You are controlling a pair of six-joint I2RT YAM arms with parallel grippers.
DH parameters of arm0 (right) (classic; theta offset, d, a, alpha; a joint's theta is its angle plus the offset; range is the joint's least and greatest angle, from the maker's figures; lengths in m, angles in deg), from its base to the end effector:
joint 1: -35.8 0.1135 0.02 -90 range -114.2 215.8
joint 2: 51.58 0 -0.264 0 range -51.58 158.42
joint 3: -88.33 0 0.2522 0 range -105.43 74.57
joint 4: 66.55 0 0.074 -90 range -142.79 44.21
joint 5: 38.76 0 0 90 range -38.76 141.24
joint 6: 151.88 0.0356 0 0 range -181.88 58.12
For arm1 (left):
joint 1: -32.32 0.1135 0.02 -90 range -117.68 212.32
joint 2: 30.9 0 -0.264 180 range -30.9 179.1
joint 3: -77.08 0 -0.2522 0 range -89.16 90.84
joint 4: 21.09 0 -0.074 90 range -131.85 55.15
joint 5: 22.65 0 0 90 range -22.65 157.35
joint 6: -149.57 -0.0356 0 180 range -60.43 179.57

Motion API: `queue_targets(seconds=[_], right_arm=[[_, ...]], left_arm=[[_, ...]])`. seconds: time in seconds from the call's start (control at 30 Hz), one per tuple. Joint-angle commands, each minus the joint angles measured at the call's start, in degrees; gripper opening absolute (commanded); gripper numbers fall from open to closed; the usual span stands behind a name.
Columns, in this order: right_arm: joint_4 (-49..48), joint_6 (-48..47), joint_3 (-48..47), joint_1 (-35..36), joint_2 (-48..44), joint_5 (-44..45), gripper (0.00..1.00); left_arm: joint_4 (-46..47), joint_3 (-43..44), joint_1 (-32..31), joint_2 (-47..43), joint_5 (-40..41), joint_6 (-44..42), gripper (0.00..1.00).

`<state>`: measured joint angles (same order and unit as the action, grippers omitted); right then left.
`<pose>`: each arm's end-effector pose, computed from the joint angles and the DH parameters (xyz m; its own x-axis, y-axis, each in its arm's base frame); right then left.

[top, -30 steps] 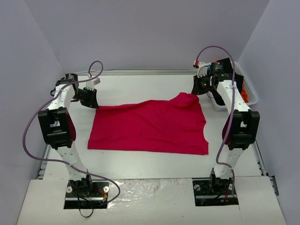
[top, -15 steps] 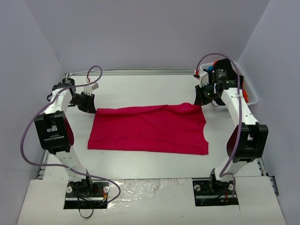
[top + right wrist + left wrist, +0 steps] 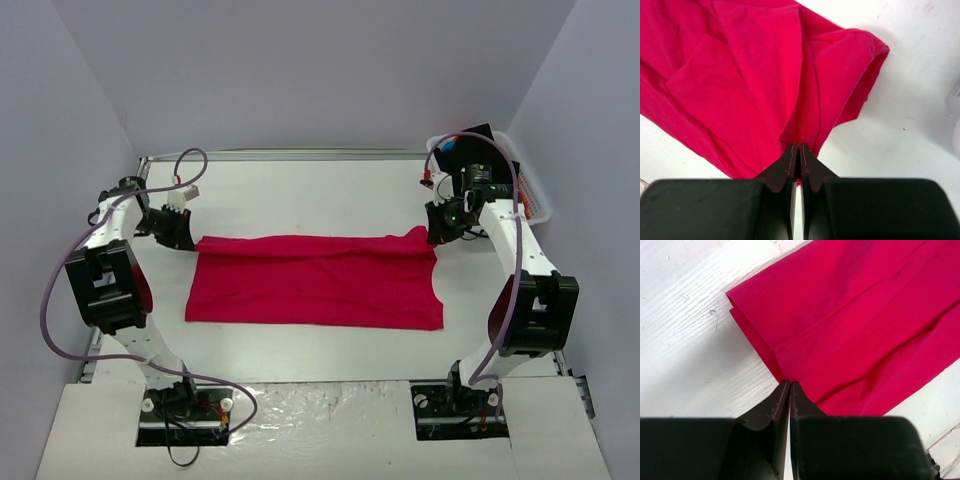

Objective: Fold and stack the t-shirts
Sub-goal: Fold the other side of the tshirt into a rectangle

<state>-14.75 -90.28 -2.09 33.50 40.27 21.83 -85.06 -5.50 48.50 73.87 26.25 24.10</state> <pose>0.3439 0.0037 0.2869 -0.5810 -0.3913 -0.7137 -0.6083 0.7913 0.0613 0.3616 0.0806 0.2410 -0.7455 0.2390 -0.6222 0.5216 0.7904 -0.3213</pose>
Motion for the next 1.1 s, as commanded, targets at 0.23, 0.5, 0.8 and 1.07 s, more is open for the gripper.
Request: queue_targets(seconds=[0.23,0.5,0.8,1.07], right_arm=[[3.18,-2.79,3.71,-1.47,-4.76,1.55,0.0],[12.22,-11.23,5.65,-1.39,1.21,-1.88,0.0],[14.78,-13.7,4.96,-1.38,3.59,-0.48,0.46],[14.78,-13.17,-8.04,-0.69,12.81,-6.71,0.48]], left_arm=[[-1.82,-2.0,0.95,-4.31,-1.35,-3.21,0.02],[-6.11,-3.94,0.87,-4.4,-3.36,-10.57,0.04],[-9.9,-4.91,0.87,-4.75,0.32,-16.66,0.28],[-4.64,-5.26,1.13,-10.11,-0.82,-6.48,0.29]])
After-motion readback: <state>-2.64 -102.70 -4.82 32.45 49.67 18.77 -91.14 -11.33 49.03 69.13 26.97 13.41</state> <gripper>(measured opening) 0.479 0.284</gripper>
